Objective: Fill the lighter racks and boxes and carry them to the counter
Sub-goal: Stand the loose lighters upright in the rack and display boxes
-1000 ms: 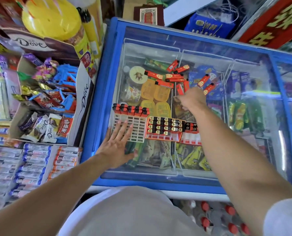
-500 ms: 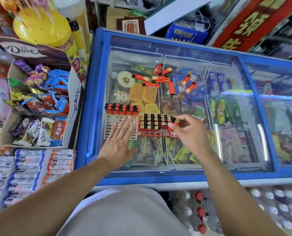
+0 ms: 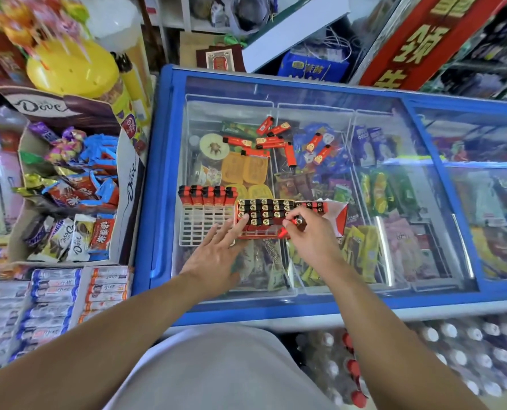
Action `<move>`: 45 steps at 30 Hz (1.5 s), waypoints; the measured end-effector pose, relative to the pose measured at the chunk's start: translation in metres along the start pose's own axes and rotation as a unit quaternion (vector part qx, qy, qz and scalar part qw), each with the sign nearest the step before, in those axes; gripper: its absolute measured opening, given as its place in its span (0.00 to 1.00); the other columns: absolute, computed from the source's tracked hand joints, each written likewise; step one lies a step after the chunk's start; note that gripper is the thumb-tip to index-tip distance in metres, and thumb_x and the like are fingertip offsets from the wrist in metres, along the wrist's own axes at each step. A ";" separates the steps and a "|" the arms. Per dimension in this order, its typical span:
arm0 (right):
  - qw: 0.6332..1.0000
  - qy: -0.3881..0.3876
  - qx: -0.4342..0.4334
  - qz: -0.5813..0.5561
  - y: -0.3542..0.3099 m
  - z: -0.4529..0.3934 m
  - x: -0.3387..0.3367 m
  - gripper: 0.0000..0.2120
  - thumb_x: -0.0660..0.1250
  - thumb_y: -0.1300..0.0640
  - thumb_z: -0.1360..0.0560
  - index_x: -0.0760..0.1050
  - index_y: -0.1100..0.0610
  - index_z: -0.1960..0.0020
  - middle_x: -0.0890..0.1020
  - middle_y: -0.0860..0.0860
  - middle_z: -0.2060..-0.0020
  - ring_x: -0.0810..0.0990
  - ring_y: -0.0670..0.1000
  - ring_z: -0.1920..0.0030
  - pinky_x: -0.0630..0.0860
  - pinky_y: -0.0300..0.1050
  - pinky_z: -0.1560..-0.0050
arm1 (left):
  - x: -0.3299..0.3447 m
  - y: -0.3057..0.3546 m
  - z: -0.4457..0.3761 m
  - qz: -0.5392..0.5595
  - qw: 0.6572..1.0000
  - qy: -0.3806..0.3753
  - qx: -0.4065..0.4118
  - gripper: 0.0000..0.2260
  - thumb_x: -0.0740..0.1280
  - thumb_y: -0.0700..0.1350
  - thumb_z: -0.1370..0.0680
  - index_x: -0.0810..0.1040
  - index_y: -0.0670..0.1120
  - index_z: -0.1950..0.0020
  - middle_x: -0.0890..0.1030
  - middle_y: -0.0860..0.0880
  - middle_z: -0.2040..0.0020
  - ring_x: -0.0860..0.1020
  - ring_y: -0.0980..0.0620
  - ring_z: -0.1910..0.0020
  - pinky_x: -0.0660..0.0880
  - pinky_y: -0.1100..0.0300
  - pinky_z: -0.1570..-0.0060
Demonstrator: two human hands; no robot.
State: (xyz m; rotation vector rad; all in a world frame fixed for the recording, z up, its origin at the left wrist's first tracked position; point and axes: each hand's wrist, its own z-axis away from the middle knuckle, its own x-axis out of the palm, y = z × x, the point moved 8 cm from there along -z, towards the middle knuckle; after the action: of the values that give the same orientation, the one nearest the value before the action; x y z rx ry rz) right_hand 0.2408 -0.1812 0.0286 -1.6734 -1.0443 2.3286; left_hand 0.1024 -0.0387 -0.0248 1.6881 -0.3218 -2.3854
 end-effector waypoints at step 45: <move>0.996 -0.009 0.078 -0.037 0.021 -0.179 -0.011 0.20 0.70 0.53 0.21 0.75 0.57 0.31 0.81 0.52 0.38 0.81 0.51 0.43 0.76 0.44 0.42 | -0.016 0.020 -0.054 -0.078 0.996 -0.003 -0.039 0.46 0.60 0.59 0.20 0.26 0.47 0.21 0.24 0.45 0.22 0.25 0.45 0.23 0.35 0.42 0.22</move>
State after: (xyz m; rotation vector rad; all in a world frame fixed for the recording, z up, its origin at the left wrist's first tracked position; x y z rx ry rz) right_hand 0.4067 -0.1176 -0.0041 -1.5337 -0.8863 2.3176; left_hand 0.1597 -0.0560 -0.0218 1.7290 -0.0975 -2.4784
